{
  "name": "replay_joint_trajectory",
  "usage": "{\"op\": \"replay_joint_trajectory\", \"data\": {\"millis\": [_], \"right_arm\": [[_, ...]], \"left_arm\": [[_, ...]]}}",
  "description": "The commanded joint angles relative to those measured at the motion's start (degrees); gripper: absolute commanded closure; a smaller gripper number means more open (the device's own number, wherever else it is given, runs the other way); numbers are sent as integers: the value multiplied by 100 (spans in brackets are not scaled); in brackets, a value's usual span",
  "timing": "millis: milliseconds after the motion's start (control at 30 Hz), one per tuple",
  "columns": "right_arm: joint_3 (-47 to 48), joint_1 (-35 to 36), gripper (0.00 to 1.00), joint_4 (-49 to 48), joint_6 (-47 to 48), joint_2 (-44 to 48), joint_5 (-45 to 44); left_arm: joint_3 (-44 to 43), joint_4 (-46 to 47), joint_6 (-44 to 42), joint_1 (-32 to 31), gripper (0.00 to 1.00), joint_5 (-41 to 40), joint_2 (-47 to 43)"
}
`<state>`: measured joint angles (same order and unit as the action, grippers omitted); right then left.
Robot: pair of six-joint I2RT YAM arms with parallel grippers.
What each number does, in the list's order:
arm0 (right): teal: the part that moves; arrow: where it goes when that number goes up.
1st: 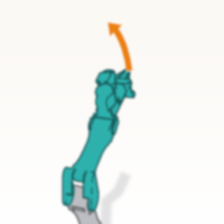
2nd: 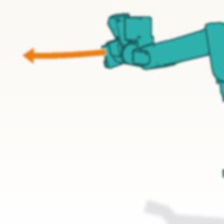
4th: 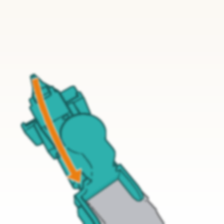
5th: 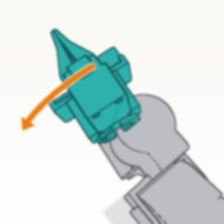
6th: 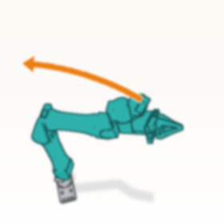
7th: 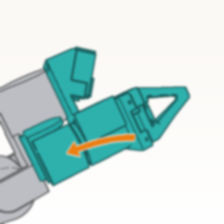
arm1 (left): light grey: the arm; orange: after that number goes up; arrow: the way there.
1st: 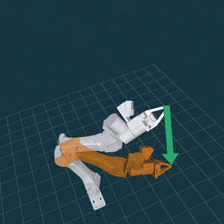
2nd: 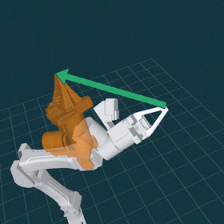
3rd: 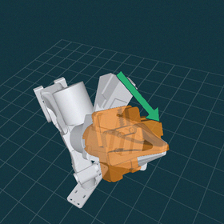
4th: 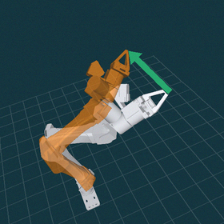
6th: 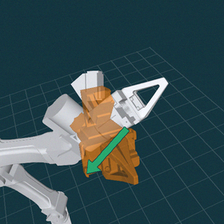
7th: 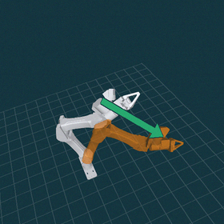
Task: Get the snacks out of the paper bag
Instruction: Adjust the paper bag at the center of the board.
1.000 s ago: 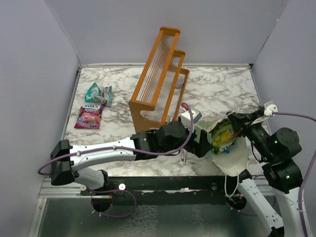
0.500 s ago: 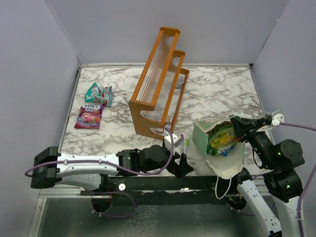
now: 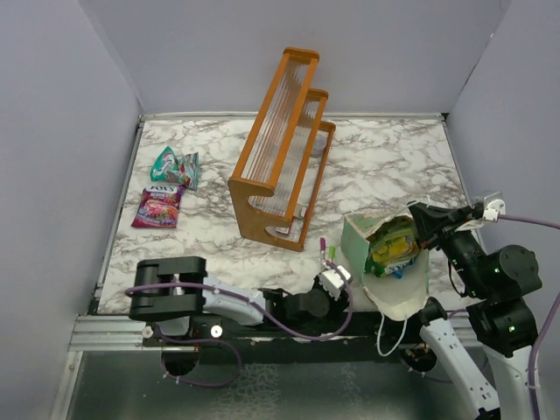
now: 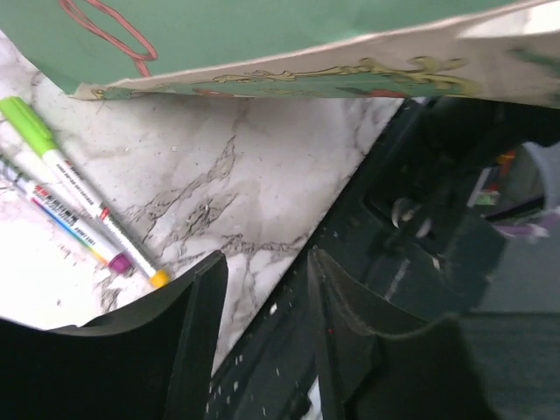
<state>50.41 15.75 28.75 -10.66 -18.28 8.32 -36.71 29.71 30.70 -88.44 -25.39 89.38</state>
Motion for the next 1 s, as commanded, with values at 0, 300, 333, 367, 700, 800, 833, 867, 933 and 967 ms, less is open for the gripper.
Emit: {"op": "replay_joint_trajectory", "data": {"millis": [0,300,333,367,700,800,833,867,933,967], "right_arm": [[327,16,98,-229,60,4,-132],[212,16,98,-34,-99,175,-140],[205,16,98,6,-98,182,-162],[187,16,98,45,-85,184,-176],[-338,16,98,12,10,374,-653],[-556,16,99,-106,110,351,-934],[-580,16,99,-107,117,332,-966],[-573,16,99,-95,123,308,-946],[-530,16,99,-68,174,271,-850],[-520,16,99,-72,192,265,-812]], "left_arm": [[-372,1475,-181,195,58,-177,889],[-857,2237,333,1124,60,577,1720],[-908,2347,375,1232,61,707,1815],[-973,2435,402,1317,61,785,1905],[-1751,2521,463,2089,61,1436,2702],[-1715,2385,377,2167,62,1490,2687],[-1602,2330,335,2174,62,1516,2587],[-1471,2184,343,2178,61,1517,2467],[-1183,1713,483,2183,59,1595,2117],[-1046,1502,535,2185,57,1682,1907]]}}
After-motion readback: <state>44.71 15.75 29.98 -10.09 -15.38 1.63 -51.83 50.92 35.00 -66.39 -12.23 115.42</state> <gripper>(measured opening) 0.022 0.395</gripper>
